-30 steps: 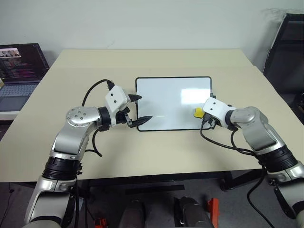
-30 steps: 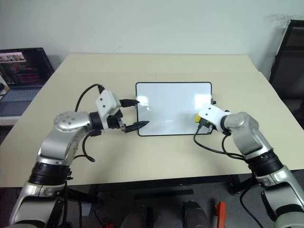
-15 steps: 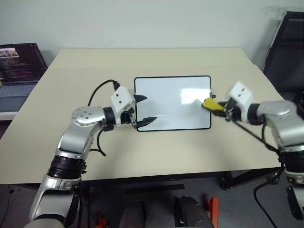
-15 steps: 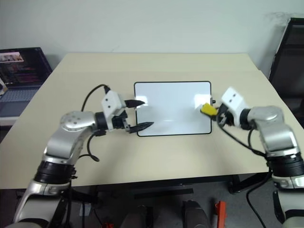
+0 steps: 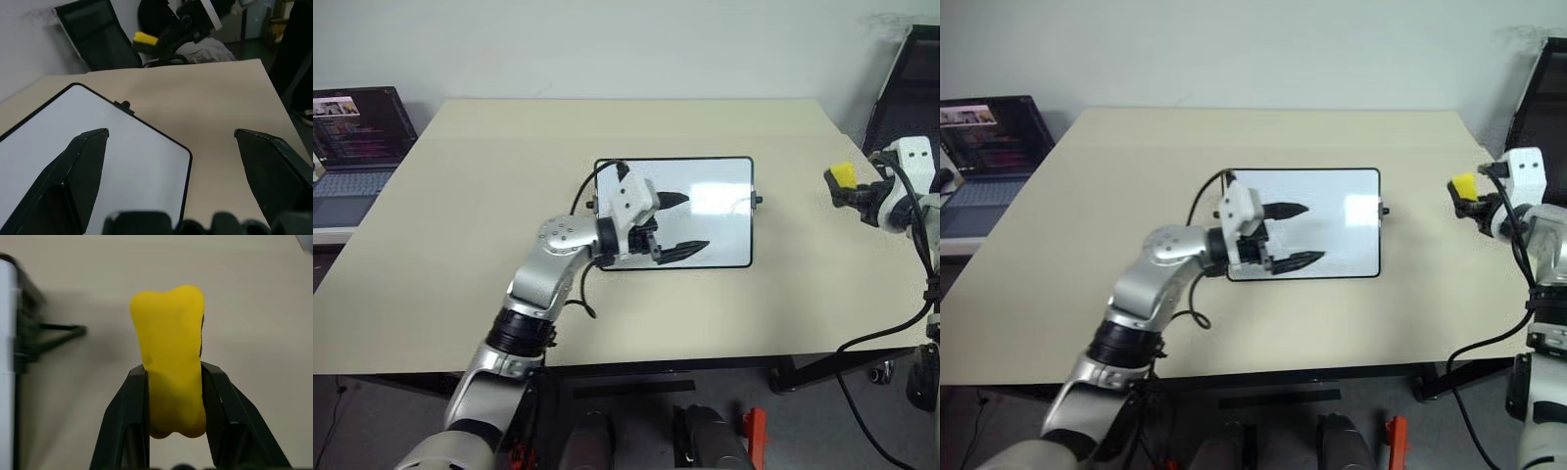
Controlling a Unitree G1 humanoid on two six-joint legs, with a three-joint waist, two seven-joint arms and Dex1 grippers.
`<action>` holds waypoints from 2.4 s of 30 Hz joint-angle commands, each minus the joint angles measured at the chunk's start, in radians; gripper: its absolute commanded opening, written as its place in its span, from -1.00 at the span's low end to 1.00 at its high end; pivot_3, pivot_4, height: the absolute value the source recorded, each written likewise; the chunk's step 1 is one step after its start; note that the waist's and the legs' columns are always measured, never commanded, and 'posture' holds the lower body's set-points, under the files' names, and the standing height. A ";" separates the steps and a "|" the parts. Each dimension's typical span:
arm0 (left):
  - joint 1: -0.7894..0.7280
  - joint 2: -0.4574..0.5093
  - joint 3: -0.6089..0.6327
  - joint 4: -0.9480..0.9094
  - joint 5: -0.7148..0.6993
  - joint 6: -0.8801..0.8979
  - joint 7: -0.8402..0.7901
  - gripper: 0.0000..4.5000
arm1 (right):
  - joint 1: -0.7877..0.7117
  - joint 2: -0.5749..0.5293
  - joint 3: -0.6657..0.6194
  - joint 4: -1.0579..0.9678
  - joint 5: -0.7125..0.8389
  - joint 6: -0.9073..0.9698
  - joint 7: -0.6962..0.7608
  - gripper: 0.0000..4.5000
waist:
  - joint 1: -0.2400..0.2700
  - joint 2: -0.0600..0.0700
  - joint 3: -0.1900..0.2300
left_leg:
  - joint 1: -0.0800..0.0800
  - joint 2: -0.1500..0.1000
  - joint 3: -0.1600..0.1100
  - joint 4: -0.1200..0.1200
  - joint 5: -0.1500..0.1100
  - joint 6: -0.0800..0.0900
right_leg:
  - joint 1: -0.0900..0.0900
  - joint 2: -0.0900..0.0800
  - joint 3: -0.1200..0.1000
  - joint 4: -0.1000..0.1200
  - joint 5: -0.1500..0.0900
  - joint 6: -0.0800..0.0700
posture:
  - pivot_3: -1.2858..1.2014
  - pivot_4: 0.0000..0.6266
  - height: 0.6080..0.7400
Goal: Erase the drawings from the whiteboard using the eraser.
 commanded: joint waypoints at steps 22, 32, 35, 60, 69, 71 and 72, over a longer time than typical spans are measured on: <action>-0.022 -0.152 -0.149 0.085 0.169 -0.018 0.111 1.00 | -0.152 0.001 0.131 0.559 -0.129 -0.257 0.003 -0.53 | -0.020 0.002 0.000 | 0.000 -0.001 0.000 0.000 0.000 0.000 | 0.000 0.000 0.001 0.000 -0.001 0.001 | 0.03 -0.52 1.00; -0.018 -0.154 -0.154 0.077 0.171 -0.024 0.105 1.00 | -0.163 -0.012 0.127 0.599 -0.145 -0.282 0.017 0.20 | -0.020 0.002 0.000 | 0.000 -0.001 0.000 0.000 0.000 0.000 | 0.000 0.000 0.001 0.000 -0.001 0.001 | 0.03 -0.52 1.00; -0.015 -0.151 -0.157 0.071 0.171 -0.020 0.102 1.00 | -0.167 -0.022 0.129 0.590 -0.148 -0.282 0.031 0.72 | -0.020 0.002 0.000 | 0.000 -0.001 0.000 0.000 0.000 0.000 | 0.000 0.000 0.001 0.000 -0.001 0.001 | 0.03 -0.52 1.00; 0.015 0.039 0.489 0.084 0.180 -0.131 0.701 1.00 | 0.133 0.237 -0.042 0.161 0.043 -0.633 -0.046 0.99 | -0.018 0.003 0.001 | 0.000 -0.001 -0.001 0.000 0.000 0.000 | 0.001 -0.001 0.000 0.000 0.000 0.002 | 0.03 -0.52 1.00; 0.192 0.032 0.436 0.240 0.234 -0.318 0.736 1.00 | 0.224 0.326 -0.056 0.139 0.087 -0.711 -0.059 0.99 | -0.015 0.003 0.000 | 0.001 -0.001 -0.001 0.000 0.000 0.000 | 0.002 -0.001 -0.001 0.000 0.003 -0.002 | 0.03 -0.52 1.00; 0.232 0.012 0.416 0.260 0.228 -0.368 0.722 1.00 | 0.242 0.347 -0.052 0.127 0.082 -0.737 -0.076 0.99 | -0.014 0.003 0.000 | 0.001 -0.001 -0.001 0.000 0.000 0.000 | 0.002 -0.001 0.000 0.000 0.003 -0.002 | 0.03 -0.52 1.00; 0.251 0.001 0.410 0.262 0.220 -0.387 0.718 1.00 | 0.250 0.356 -0.051 0.119 0.080 -0.747 -0.083 0.99 | -0.013 0.003 0.000 | 0.001 -0.001 -0.001 0.000 0.000 0.000 | 0.002 -0.001 0.000 0.000 0.003 -0.002 | 0.03 -0.52 1.00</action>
